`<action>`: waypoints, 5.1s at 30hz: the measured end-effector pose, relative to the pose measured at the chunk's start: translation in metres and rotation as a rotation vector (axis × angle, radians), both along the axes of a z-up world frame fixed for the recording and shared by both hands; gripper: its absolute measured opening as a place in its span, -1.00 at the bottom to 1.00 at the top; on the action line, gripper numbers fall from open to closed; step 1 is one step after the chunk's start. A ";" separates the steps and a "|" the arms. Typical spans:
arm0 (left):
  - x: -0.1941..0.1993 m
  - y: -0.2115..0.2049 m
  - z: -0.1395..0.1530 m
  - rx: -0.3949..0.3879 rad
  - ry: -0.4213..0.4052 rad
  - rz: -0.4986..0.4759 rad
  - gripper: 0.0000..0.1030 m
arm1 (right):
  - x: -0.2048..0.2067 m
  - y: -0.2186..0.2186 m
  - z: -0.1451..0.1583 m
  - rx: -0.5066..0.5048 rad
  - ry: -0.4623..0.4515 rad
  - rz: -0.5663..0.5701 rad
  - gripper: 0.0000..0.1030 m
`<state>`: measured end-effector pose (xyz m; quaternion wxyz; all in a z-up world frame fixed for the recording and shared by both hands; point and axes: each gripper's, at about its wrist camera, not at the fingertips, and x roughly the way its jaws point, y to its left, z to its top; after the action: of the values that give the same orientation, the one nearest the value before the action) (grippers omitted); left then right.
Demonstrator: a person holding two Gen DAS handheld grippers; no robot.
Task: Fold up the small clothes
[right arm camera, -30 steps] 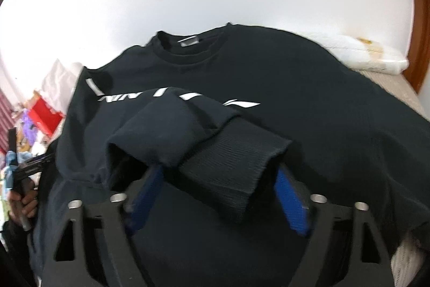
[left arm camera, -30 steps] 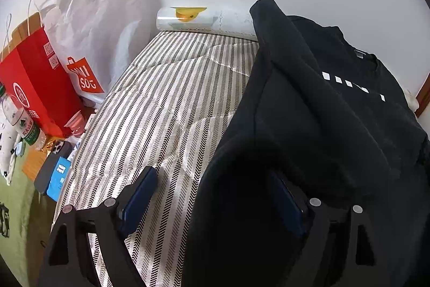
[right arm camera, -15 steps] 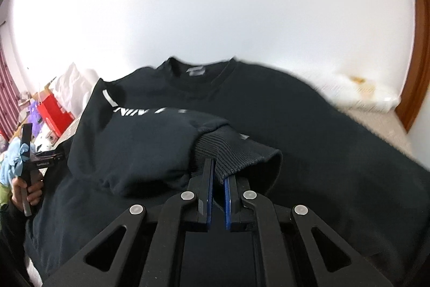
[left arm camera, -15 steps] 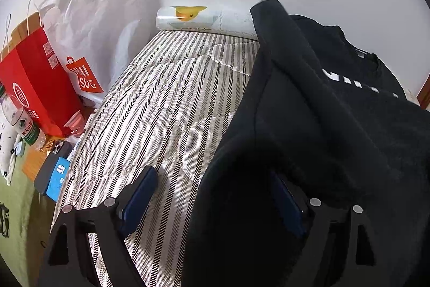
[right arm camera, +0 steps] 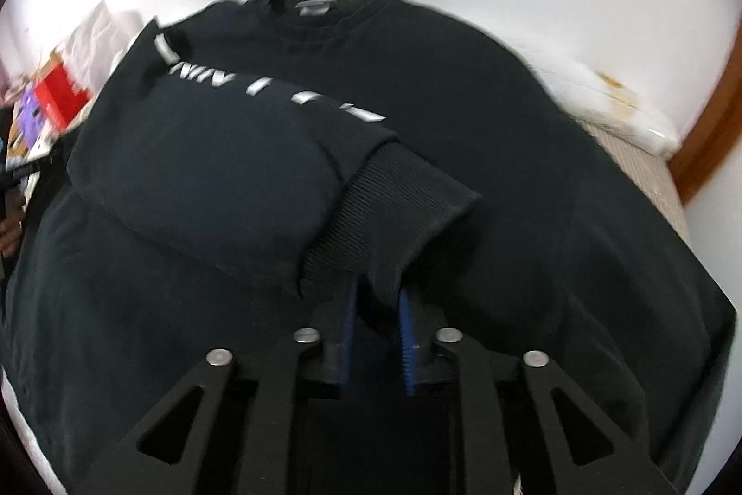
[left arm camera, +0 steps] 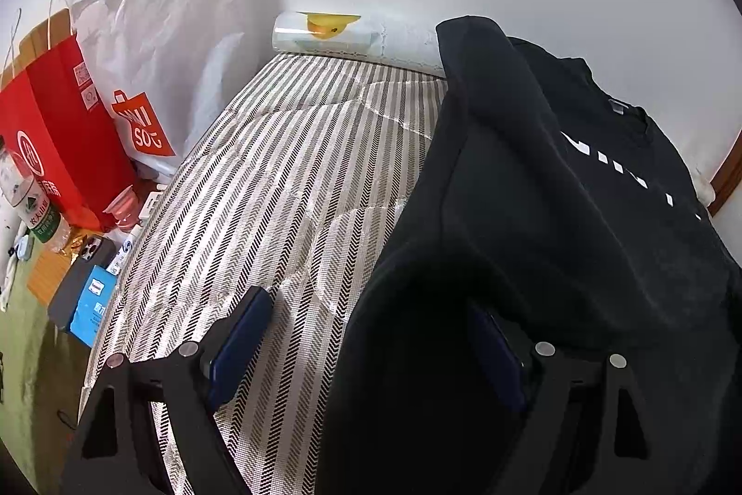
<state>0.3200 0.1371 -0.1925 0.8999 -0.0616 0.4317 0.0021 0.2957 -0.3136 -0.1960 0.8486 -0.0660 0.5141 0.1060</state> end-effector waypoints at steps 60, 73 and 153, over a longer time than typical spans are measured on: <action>0.014 0.002 -0.001 0.014 -0.028 -0.102 0.40 | 0.019 0.030 -0.014 -0.107 -0.127 -0.279 -0.89; 0.005 -0.005 0.008 0.030 -0.082 -0.142 0.40 | 0.020 0.044 -0.006 -0.258 -0.093 -0.294 -0.29; 0.007 -0.005 0.003 0.077 -0.061 -0.150 0.47 | 0.029 0.063 0.018 -0.108 -0.209 -0.265 -0.25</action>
<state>0.3275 0.1317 -0.1894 0.9120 0.0057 0.4071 -0.0506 0.3250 -0.2506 -0.1779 0.8991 -0.0540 0.4323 -0.0419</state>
